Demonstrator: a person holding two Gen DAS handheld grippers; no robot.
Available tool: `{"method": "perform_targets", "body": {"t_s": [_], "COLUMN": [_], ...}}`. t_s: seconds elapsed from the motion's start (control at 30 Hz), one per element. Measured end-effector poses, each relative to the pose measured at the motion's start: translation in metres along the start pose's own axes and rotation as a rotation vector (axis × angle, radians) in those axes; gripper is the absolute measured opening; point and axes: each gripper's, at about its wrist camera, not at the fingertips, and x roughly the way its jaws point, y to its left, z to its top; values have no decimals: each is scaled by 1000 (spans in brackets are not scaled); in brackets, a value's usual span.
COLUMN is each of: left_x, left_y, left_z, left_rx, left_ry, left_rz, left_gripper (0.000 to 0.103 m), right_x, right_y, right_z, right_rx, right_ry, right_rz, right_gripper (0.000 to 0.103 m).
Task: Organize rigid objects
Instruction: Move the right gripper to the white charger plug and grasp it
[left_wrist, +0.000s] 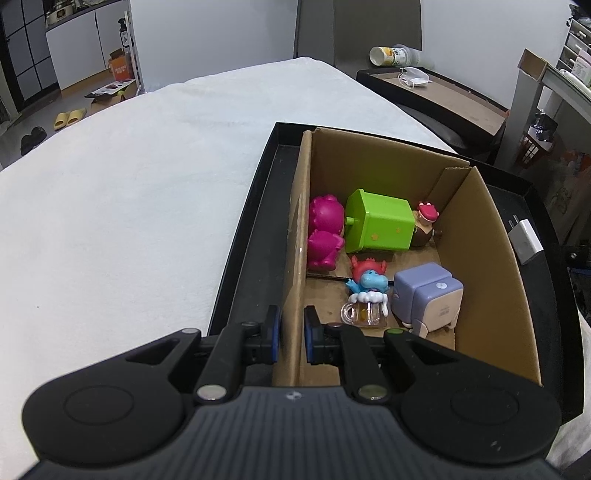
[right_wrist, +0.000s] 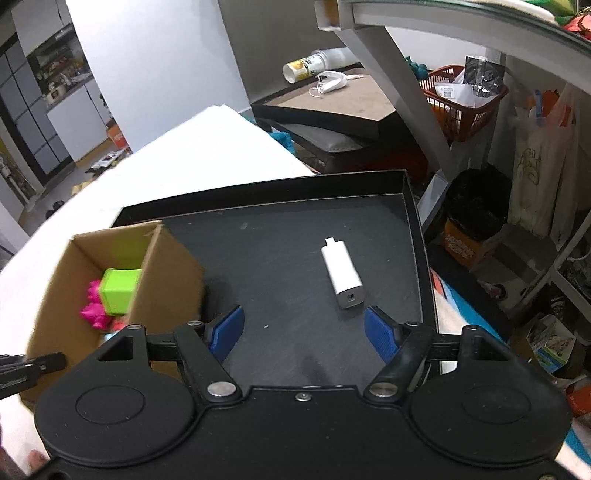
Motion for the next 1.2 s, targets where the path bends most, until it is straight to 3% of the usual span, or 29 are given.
{"method": "perform_targets", "body": {"t_s": [0.4, 0.5, 0.7, 0.8, 0.93, 1.2], "left_x": [3, 4, 4, 4, 3, 3], "left_y": [0, 0, 2, 3, 3, 3], "left_z": [0, 2, 2, 1, 2, 1], "left_rx": [-3, -10, -22, -20, -20, -16], "left_ry": [10, 12, 14, 13, 12, 12], "left_rz": [6, 5, 0, -2, -5, -8], "left_gripper": [12, 12, 12, 12, 12, 12], "right_x": [44, 52, 61, 64, 69, 61], "right_y": [-3, -4, -1, -1, -2, 4], "right_z": [10, 10, 11, 11, 7, -2], "right_rx": [-19, -23, -71, -75, -87, -57], "right_ry": [32, 24, -12, -9, 20, 85], "right_rz": [-85, -107, -143, -140, -157, -163], "right_gripper": [70, 64, 64, 54, 24, 22]}}
